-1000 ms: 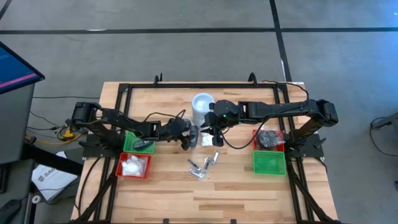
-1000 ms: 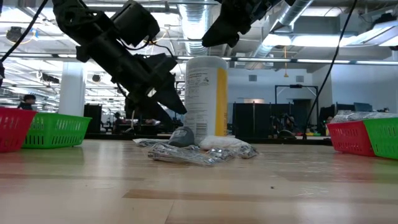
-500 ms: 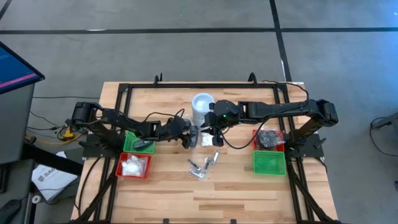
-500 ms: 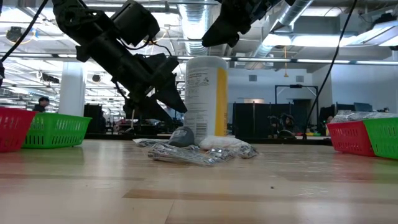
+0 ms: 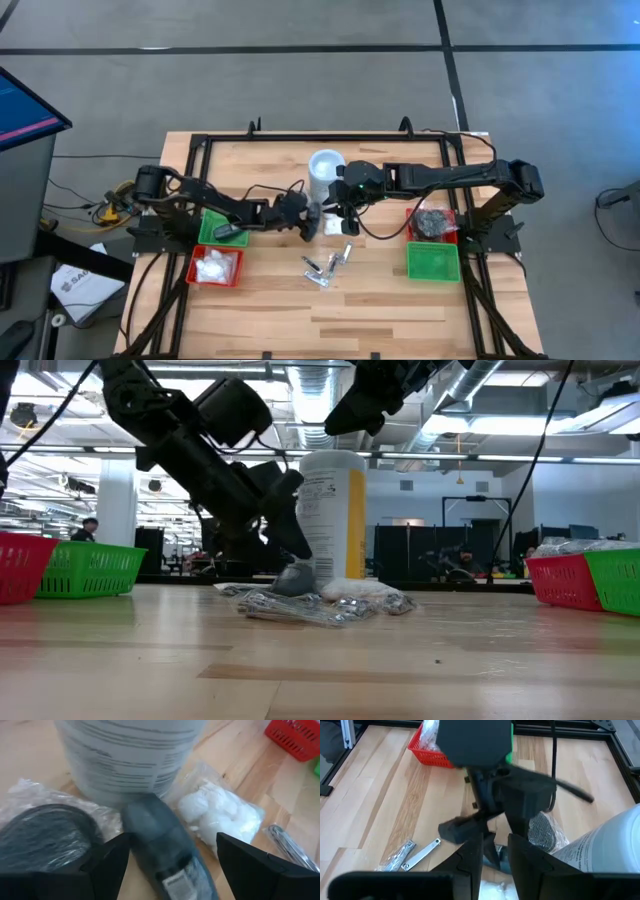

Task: Pick & Place Travel size toiletries
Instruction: Put the gray deodorant into the left green bin

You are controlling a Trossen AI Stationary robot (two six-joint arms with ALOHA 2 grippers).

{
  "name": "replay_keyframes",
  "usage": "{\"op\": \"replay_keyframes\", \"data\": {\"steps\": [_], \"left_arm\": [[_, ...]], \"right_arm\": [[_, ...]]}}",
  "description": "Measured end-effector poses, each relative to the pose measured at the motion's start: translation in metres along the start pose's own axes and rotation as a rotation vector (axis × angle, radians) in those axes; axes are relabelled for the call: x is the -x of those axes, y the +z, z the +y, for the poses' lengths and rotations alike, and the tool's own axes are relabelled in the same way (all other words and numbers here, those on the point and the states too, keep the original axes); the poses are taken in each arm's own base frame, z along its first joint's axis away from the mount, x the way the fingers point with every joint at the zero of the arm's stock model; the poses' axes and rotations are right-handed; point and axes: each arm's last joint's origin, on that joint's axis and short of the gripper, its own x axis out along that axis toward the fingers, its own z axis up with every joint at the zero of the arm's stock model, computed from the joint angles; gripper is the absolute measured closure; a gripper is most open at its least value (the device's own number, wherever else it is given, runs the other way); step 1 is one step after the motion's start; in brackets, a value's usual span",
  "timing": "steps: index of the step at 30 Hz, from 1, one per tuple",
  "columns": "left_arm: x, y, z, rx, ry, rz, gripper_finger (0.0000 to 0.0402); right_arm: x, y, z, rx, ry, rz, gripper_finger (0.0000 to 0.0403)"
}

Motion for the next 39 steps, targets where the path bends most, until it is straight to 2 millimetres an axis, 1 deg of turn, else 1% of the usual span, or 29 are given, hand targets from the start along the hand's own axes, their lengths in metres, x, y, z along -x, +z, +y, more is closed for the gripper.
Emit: {"op": "replay_keyframes", "data": {"steps": [3, 6, 11, 19, 24, 27, 32, 39], "left_arm": [[-0.007, 0.000, -0.006, -0.005, -0.002, 0.004, 0.0114], [-0.014, -0.002, -0.008, -0.010, 0.007, 0.013, 0.0114], [-0.022, -0.009, -0.007, -0.023, 0.025, 0.035, 0.0114], [-0.028, -0.016, -0.004, -0.052, 0.057, 0.045, 0.0115], [-0.028, -0.016, -0.004, -0.054, 0.070, 0.036, 0.0118], [-0.028, -0.016, -0.004, -0.055, 0.079, 0.036, 0.0136], [-0.028, -0.017, -0.003, -0.049, 0.086, 0.033, 0.0201], [-0.027, -0.016, -0.004, -0.042, 0.077, 0.039, 0.0201]], "right_arm": [[0.000, 0.000, 0.000, 0.000, 0.000, 0.001, 0.0321], [0.000, 0.000, 0.000, -0.007, 0.000, 0.001, 0.0321], [0.000, 0.000, 0.000, -0.008, 0.000, 0.005, 0.0321], [0.000, 0.000, -0.001, -0.009, -0.001, 0.001, 0.0321], [0.000, 0.000, 0.000, -0.008, -0.001, 0.001, 0.0321], [0.000, 0.000, 0.000, -0.008, -0.001, 0.001, 0.0321], [0.000, 0.000, 0.000, -0.008, -0.001, 0.001, 0.0321], [0.000, 0.000, 0.000, -0.003, -0.001, 0.001, 0.0321]]}}
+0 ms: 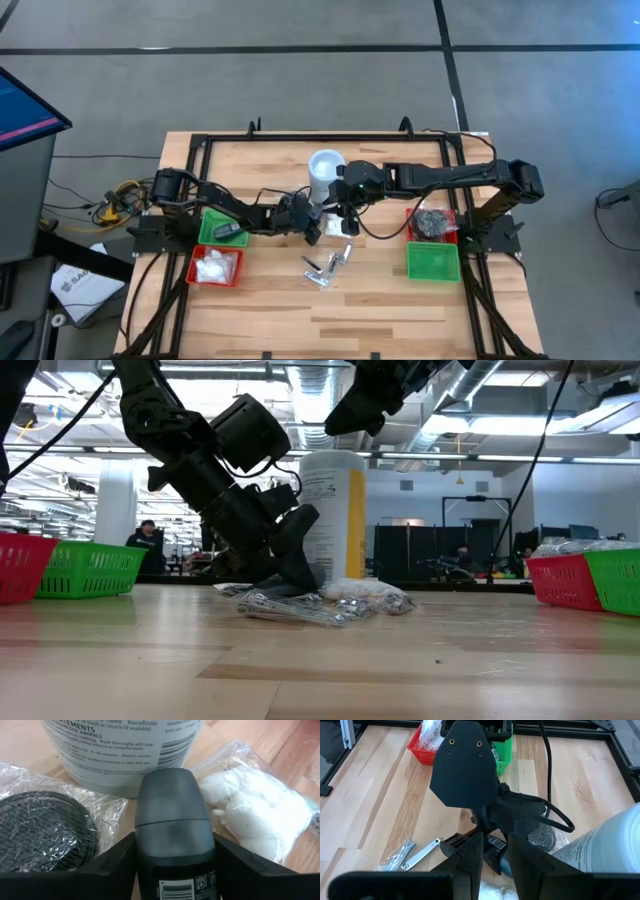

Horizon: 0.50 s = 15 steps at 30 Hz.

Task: Pick & Place Travel size toiletries
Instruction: Put the gray deodorant into the left green bin

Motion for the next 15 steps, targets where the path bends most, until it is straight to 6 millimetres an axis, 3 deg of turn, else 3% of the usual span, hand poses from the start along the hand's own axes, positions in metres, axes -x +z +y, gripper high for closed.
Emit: {"op": "replay_keyframes", "data": {"steps": [8, 15], "left_arm": [[0.015, 0.011, -0.001, 0.000, -0.038, 0.002, 0.0201], [0.049, 0.022, -0.010, -0.050, -0.097, 0.021, 0.0201]], "right_arm": [[0.000, 0.000, 0.000, 0.002, 0.000, 0.001, 0.0321], [0.000, 0.000, 0.000, 0.002, 0.001, 0.001, 0.0321]]}}
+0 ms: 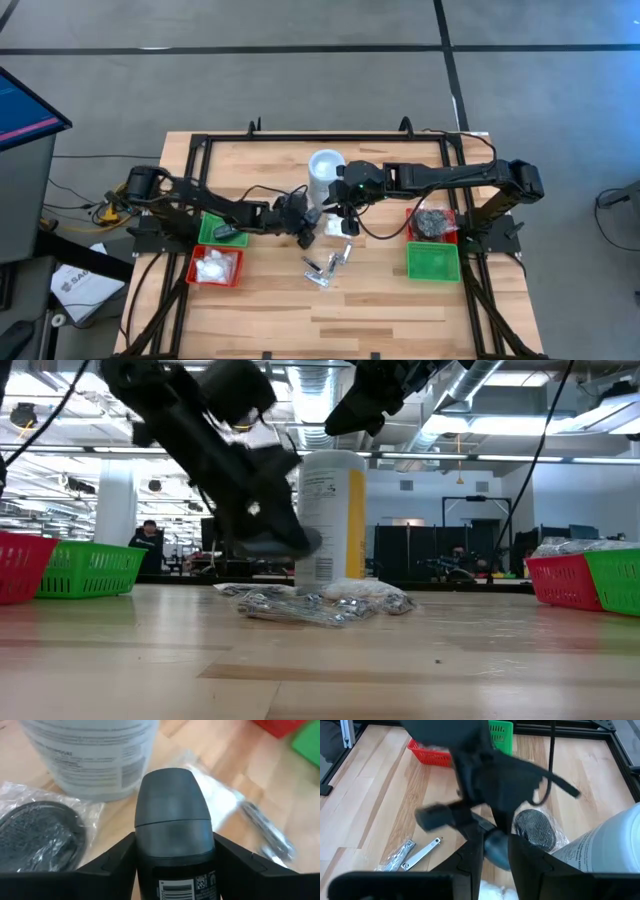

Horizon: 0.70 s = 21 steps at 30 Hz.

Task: Pick & Place Travel size toiletries
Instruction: Put the gray deodorant into the left green bin

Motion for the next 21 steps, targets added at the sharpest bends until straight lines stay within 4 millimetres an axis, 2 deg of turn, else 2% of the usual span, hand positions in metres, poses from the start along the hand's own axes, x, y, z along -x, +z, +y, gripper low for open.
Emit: {"op": "replay_keyframes", "data": {"steps": [10, 21], "left_arm": [[0.053, 0.008, -0.005, -0.134, -0.047, 0.044, 0.0201], [0.100, 0.005, 0.012, -0.207, -0.100, 0.203, 0.0201]], "right_arm": [[0.000, 0.000, 0.000, 0.000, 0.000, 0.000, 0.0321], [0.000, -0.001, 0.000, -0.001, 0.001, 0.006, 0.0321]]}}
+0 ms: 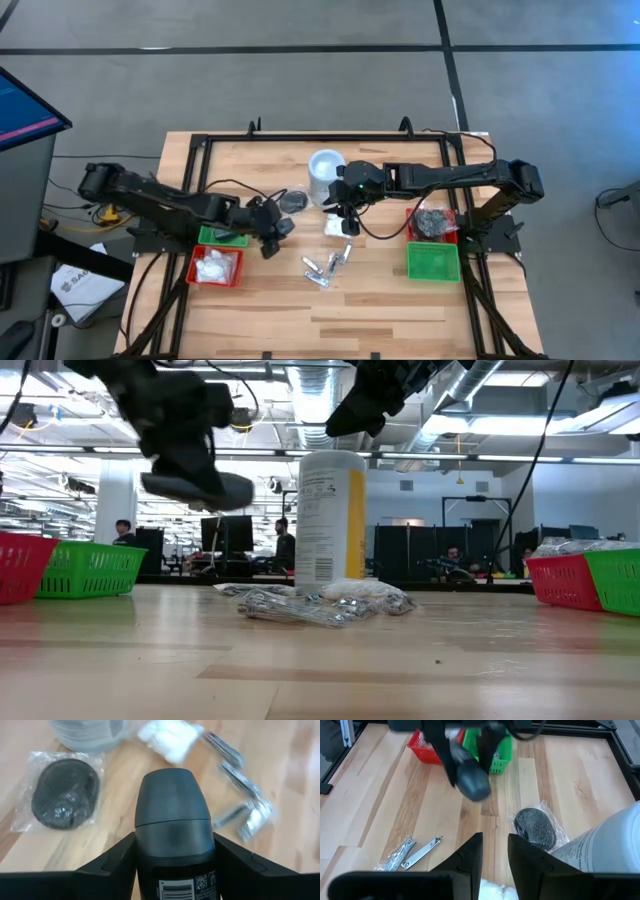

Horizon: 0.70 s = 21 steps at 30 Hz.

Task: Pick & Place Travel size toiletries
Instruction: Put the gray deodorant into the left green bin

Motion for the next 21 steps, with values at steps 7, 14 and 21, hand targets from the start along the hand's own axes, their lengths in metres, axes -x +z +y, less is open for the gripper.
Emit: {"op": "replay_keyframes", "data": {"steps": [7, 14, 21], "left_arm": [[0.035, -0.013, 0.016, -0.007, 0.040, 0.077, 0.0201], [0.055, -0.027, 0.028, -0.050, 0.077, 0.181, 0.0201], [0.061, -0.037, 0.035, -0.034, 0.141, 0.273, 0.0201]], "right_arm": [[0.000, 0.000, 0.000, 0.000, 0.000, 0.000, 0.0321], [0.000, 0.000, 0.000, 0.000, 0.000, -0.001, 0.0321], [0.000, 0.000, 0.000, 0.000, 0.000, -0.002, 0.0321]]}}
